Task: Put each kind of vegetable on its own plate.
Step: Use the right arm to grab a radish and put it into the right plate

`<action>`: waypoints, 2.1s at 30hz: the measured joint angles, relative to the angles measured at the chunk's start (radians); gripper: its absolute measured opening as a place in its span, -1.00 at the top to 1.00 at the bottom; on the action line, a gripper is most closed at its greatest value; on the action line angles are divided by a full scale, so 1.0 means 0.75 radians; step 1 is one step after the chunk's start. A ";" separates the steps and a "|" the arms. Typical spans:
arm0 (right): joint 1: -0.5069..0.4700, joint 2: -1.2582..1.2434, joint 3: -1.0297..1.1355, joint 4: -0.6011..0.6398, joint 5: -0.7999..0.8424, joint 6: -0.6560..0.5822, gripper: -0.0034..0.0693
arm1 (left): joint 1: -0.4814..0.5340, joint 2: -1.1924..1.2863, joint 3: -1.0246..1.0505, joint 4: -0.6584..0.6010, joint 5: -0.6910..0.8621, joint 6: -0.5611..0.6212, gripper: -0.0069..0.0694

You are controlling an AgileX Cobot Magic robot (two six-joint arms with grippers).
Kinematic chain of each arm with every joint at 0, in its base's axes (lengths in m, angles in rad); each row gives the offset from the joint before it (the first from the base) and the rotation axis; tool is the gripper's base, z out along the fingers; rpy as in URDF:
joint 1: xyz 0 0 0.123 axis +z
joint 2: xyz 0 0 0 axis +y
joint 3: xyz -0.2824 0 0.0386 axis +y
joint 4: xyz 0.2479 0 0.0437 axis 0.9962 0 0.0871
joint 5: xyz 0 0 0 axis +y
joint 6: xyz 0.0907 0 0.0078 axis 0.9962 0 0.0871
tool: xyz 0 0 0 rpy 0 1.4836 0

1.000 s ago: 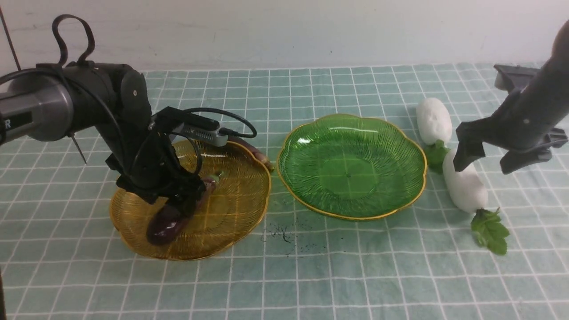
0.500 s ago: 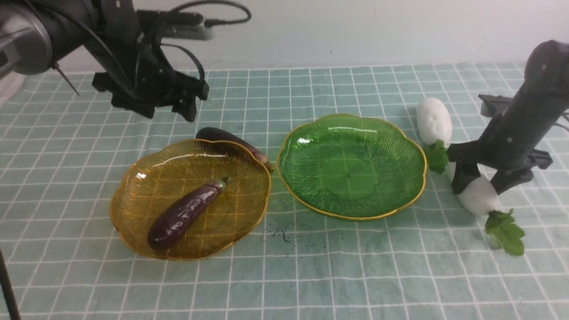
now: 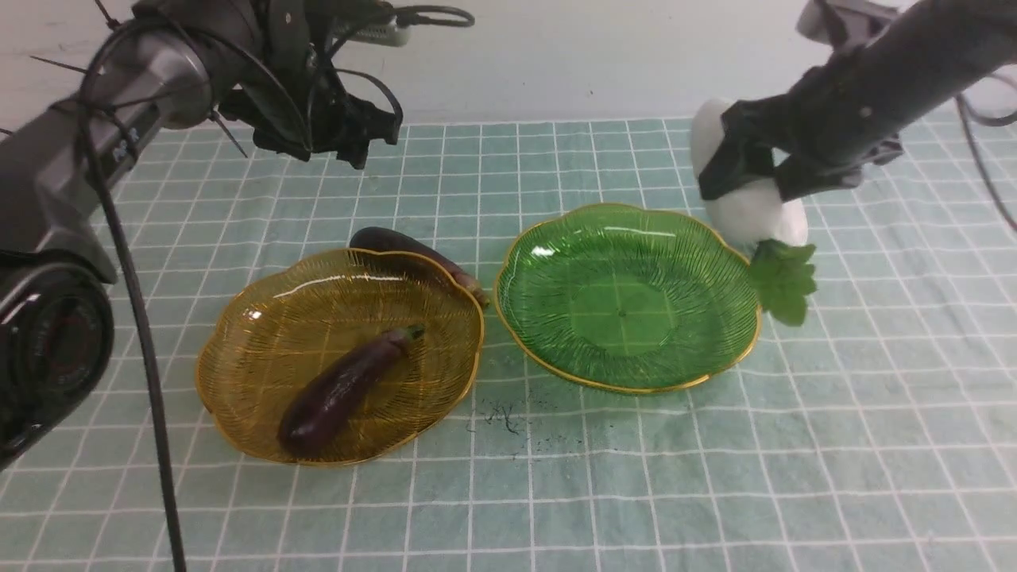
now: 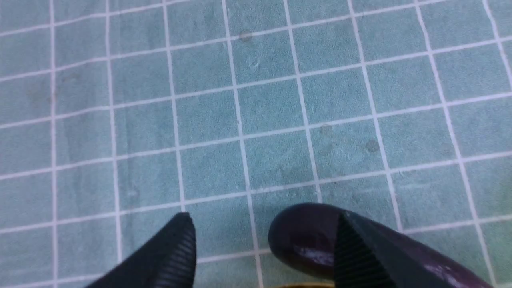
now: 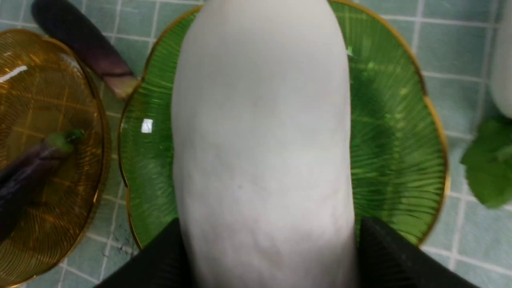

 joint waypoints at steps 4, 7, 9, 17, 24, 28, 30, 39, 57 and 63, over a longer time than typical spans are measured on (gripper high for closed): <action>0.050 0.112 0.000 0.005 -0.118 -0.003 -0.39 | 0.000 0.088 -0.032 0.000 -0.004 0.000 -0.37; 0.059 0.192 0.000 0.018 -0.155 0.002 -0.39 | 0.000 0.121 -0.035 -0.001 -0.007 -0.004 -0.41; 0.059 0.215 0.000 0.020 -0.155 0.014 -0.39 | 0.000 0.132 -0.037 -0.001 -0.009 -0.005 -0.41; 0.059 0.238 0.000 0.034 -0.129 0.021 -0.79 | -0.004 0.145 -0.038 -0.043 -0.009 -0.005 -0.41; 0.059 0.213 0.000 0.027 -0.077 0.022 -0.99 | -0.015 0.177 -0.039 -0.055 -0.008 -0.005 -0.41; 0.059 0.157 0.000 -0.019 -0.071 0.024 -0.99 | -0.015 0.196 -0.044 -0.069 -0.016 -0.005 -0.41; 0.059 0.127 0.000 -0.051 -0.068 0.028 -0.99 | -0.017 0.196 -0.044 -0.079 -0.016 -0.005 -0.42; 0.059 0.095 0.000 -0.116 -0.059 0.052 -0.99 | -0.026 0.210 -0.046 -0.184 -0.052 -0.005 -0.43; -0.058 0.084 -0.135 -0.232 0.030 0.184 -0.95 | -0.058 0.214 -0.435 -0.530 0.348 0.419 -0.26; -0.058 0.084 -0.151 -0.284 0.076 0.177 -0.94 | -0.103 0.215 -0.439 -0.541 0.412 0.664 -0.24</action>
